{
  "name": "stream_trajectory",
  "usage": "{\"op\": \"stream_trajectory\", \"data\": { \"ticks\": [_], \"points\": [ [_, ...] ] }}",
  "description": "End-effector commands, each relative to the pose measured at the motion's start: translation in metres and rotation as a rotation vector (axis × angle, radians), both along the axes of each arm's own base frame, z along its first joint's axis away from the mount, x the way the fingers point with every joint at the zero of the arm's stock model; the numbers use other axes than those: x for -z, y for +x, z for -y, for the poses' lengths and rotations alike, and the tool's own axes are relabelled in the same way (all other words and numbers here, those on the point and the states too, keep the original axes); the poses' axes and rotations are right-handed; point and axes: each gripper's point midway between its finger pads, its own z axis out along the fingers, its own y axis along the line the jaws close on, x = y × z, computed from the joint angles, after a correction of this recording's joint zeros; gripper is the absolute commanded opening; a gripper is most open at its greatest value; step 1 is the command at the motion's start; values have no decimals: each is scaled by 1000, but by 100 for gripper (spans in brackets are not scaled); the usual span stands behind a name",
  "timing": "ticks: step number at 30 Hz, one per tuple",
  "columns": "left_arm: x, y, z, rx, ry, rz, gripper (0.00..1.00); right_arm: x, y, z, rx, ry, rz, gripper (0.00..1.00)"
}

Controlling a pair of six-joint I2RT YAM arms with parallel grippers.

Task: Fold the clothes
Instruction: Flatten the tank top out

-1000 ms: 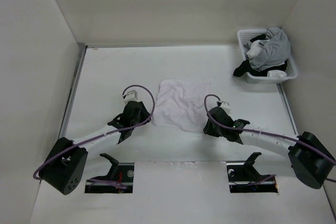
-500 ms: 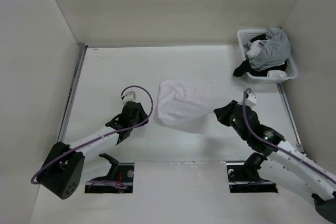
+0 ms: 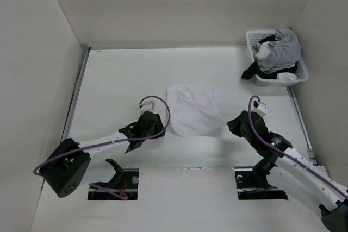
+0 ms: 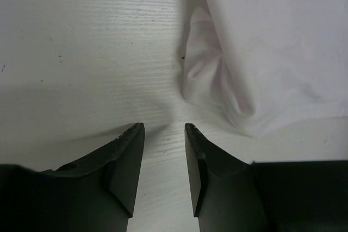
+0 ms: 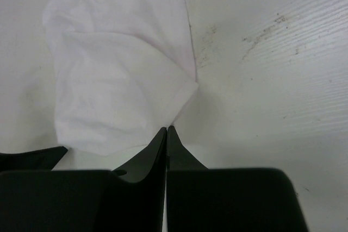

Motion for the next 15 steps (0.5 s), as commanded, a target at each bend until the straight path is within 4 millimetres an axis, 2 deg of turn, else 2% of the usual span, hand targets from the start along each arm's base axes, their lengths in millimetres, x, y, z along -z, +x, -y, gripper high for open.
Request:
{"op": "stream_trajectory", "data": {
  "ticks": [1,5,7,8,9,11,15],
  "points": [
    [-9,19,13,-55,-74,48,36,-12,7,-6,-3,39,43,2],
    [-7,40,24,-83,-112,68,41,-16,4,-17,-47,53,43,2],
    [-7,52,37,-83,-146,72,40,-19,1,-27,-85,55,41,2],
    [-9,57,43,-80,-160,76,36,-19,-2,-32,-109,52,31,2],
    [-13,66,50,-81,-183,89,27,-16,-7,-37,-136,44,17,2],
    [-21,86,49,-121,-213,123,12,-9,-21,-52,-212,34,-23,2],
    [-44,129,46,-202,-288,167,1,4,-69,-98,-466,8,-123,2]
  ]
}}
